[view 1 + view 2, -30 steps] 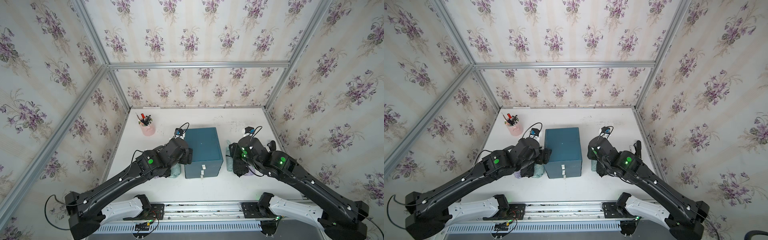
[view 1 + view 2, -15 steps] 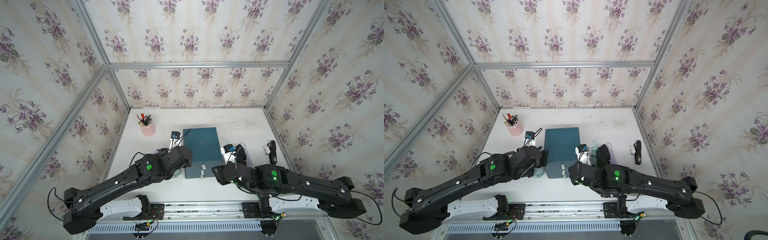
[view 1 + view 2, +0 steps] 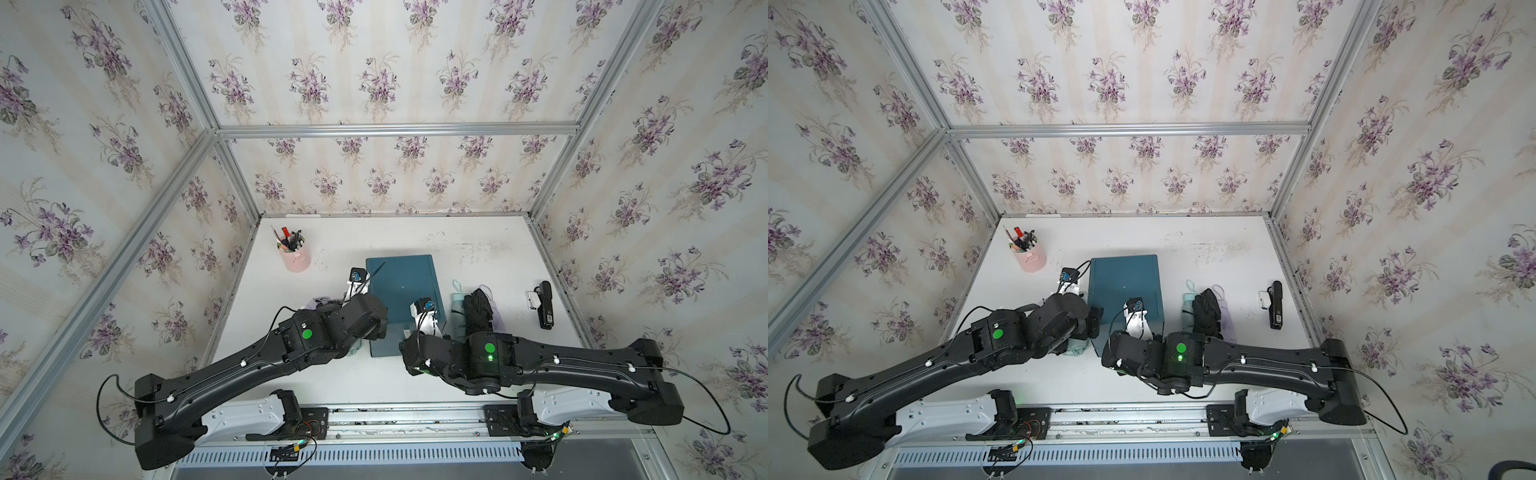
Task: Place the umbrella in the drawer by color
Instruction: Open the drawer in the storage box.
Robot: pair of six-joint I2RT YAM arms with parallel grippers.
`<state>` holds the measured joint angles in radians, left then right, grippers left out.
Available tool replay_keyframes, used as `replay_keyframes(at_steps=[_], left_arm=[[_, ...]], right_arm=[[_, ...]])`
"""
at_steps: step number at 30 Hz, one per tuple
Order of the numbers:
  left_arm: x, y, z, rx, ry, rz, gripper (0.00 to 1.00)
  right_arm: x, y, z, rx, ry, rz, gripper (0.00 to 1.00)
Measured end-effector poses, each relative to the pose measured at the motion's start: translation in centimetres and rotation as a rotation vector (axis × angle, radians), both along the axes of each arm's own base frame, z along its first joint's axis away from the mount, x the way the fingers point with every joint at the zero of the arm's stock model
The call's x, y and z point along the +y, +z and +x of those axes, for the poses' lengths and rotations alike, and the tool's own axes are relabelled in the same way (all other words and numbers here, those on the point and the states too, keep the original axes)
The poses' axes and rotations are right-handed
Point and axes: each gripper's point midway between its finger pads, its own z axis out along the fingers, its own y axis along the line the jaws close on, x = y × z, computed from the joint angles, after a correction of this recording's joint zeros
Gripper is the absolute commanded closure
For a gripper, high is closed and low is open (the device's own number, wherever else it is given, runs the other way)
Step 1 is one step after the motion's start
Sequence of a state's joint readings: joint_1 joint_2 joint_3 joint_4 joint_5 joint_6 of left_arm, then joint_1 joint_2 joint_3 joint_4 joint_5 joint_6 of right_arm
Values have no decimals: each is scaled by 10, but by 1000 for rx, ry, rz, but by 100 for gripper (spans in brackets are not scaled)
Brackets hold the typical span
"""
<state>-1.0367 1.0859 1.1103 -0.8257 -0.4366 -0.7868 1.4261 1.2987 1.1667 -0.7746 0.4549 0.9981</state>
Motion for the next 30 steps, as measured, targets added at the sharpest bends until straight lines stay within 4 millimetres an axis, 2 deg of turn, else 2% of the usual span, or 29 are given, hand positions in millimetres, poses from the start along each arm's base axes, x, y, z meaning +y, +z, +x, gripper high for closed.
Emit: replay_keyframes(at_steps=[1, 3, 5, 12, 23, 30], left_arm=[[2, -1, 2, 4, 7, 0, 18], [7, -3, 5, 17, 16, -2, 20], [9, -6, 7, 30, 11, -2, 20], [-8, -9, 18, 53, -47, -31, 24], [-14, -9, 41, 63, -51, -26, 30], [-15, -13, 56, 50, -18, -45, 34]], right_arm=[[2, 0, 2, -2, -5, 0, 63], [7, 3, 9, -8, -22, 9, 75], [8, 3, 13, -12, -38, 4, 77], [8, -6, 29, 0, -84, -21, 100], [2, -13, 59, 6, -141, -21, 100], [6, -10, 64, -18, -112, -26, 100]])
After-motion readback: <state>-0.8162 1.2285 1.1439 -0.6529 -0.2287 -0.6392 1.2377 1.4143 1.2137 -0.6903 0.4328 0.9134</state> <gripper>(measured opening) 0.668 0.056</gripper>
